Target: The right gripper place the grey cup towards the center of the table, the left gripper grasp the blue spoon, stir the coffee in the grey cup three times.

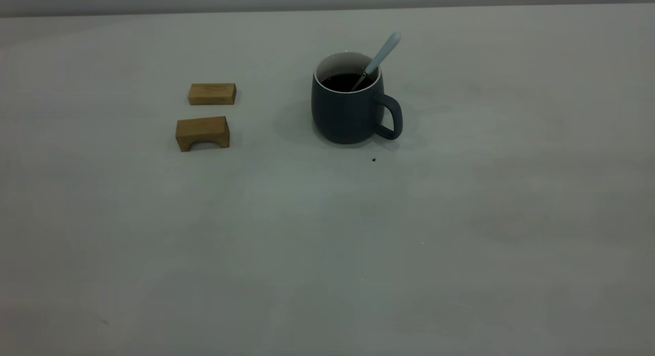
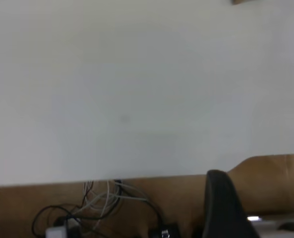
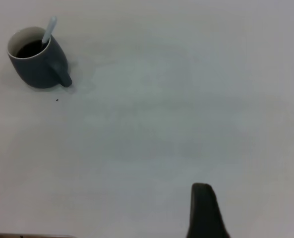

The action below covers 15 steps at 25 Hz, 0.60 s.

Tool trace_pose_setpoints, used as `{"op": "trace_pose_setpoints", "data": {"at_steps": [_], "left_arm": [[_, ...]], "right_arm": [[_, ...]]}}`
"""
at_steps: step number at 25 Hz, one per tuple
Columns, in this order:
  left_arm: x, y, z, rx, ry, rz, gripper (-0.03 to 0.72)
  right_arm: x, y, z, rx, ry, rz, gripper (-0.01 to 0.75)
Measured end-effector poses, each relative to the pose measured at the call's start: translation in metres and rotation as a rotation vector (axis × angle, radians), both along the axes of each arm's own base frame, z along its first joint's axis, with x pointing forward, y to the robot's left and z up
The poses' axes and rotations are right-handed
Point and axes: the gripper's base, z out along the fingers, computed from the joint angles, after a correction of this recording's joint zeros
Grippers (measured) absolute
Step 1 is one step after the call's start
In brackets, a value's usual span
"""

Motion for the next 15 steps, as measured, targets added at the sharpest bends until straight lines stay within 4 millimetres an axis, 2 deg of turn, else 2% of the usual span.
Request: {"op": "trace_pose_setpoints", "data": {"at_steps": [2, 8, 15], "left_arm": [[-0.013, 0.001, -0.015, -0.012, -0.025, 0.042, 0.446], [-0.037, -0.002, -0.042, -0.060, -0.134, 0.065, 0.446], [-0.055, -0.003, -0.046, -0.068, -0.267, 0.058, 0.446]], "right_arm": [[0.000, 0.000, 0.000, 0.000, 0.000, 0.000, 0.535], [0.000, 0.000, 0.000, 0.000, 0.000, 0.000, 0.535], [0.000, 0.000, 0.000, 0.001, 0.000, 0.000, 0.535]]}}
